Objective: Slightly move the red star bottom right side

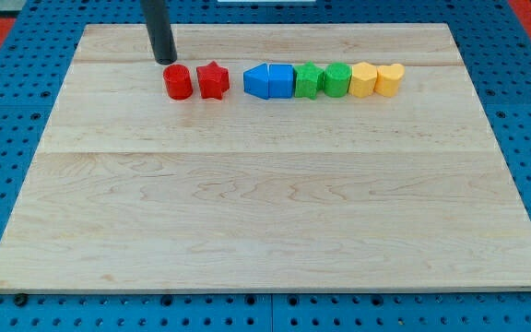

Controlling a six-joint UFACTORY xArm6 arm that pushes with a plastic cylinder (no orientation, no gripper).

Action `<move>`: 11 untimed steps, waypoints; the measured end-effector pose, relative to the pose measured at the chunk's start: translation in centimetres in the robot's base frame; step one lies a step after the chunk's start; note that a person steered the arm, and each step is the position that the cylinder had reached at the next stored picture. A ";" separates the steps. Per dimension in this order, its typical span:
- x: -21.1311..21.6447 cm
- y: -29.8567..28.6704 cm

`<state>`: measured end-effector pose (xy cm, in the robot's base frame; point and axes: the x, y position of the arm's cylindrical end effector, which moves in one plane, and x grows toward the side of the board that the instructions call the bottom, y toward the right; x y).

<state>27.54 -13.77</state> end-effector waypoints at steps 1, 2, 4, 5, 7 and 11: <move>1.9 0.1; 3.2 0.2; 1.7 1.9; 1.4 4.9; 2.9 8.5; -0.1 12.9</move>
